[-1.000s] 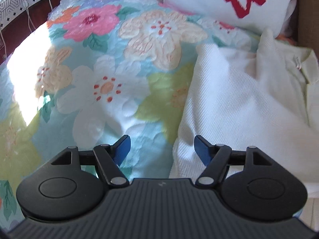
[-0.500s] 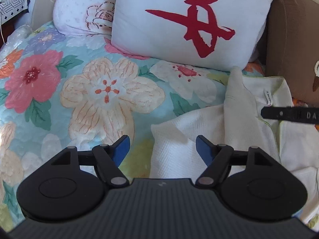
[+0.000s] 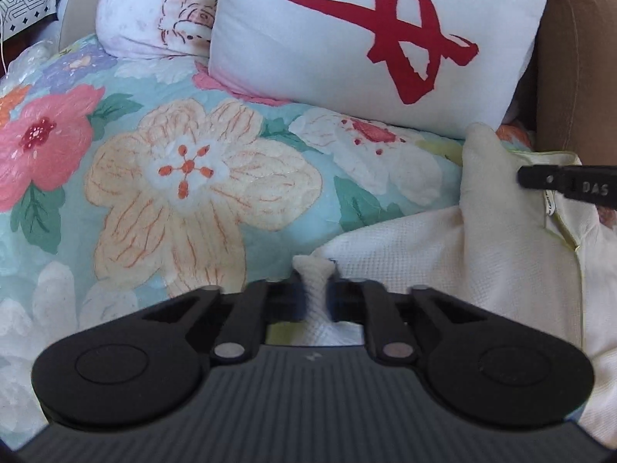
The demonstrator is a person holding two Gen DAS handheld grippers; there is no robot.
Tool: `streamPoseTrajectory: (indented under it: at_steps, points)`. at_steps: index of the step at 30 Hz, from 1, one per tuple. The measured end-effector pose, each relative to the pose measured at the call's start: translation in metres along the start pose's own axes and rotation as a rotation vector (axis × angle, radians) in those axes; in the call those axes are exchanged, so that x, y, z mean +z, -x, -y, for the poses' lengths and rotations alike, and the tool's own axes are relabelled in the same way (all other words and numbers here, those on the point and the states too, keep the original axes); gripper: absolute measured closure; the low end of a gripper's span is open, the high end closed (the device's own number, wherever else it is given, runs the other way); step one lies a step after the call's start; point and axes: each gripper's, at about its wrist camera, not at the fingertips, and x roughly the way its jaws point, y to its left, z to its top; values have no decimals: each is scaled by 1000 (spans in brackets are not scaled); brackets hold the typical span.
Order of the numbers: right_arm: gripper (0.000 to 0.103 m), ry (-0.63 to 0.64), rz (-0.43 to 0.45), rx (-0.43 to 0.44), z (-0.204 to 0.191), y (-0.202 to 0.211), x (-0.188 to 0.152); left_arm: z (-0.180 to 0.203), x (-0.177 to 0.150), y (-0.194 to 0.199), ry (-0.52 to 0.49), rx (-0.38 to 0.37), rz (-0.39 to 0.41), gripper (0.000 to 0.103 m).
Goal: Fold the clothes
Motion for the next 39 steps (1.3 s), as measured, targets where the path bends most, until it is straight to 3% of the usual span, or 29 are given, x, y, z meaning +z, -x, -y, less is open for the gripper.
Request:
streamPoseTrajectory:
  at_steps: [5, 9, 16, 20, 22, 25, 27, 29, 34, 39]
  points:
    - [101, -41, -7, -82, 30, 22, -17, -2, 2, 6, 17, 52, 29, 96]
    - [101, 10, -55, -103, 23, -2, -40, -14, 1, 6, 87, 37, 48, 96]
    - [101, -42, 116, -74, 15, -8, -8, -19, 0, 10, 120, 84, 95, 96]
    - [100, -10, 18, -88, 10, -38, -11, -19, -4, 0, 82, 115, 54, 93]
    - [99, -12, -20, -82, 12, -45, -17, -19, -3, 2, 72, 147, 43, 75]
    - [62, -165, -18, -72, 30, -21, -18, -13, 3, 21, 29, 167, 52, 61]
    - [49, -245, -11, -24, 45, 0, -20, -5, 7, 37, -12, 160, 69, 58]
    - [48, -281, -15, -25, 56, 17, -23, 5, 10, 50, -46, 151, 80, 51]
    - [47, -400, -71, 42, 88, 79, -59, 33, 1, 73, -129, 73, 46, 50]
    - [43, -467, -139, 8, 129, 125, -119, 40, -11, 77, -89, -43, -46, 50]
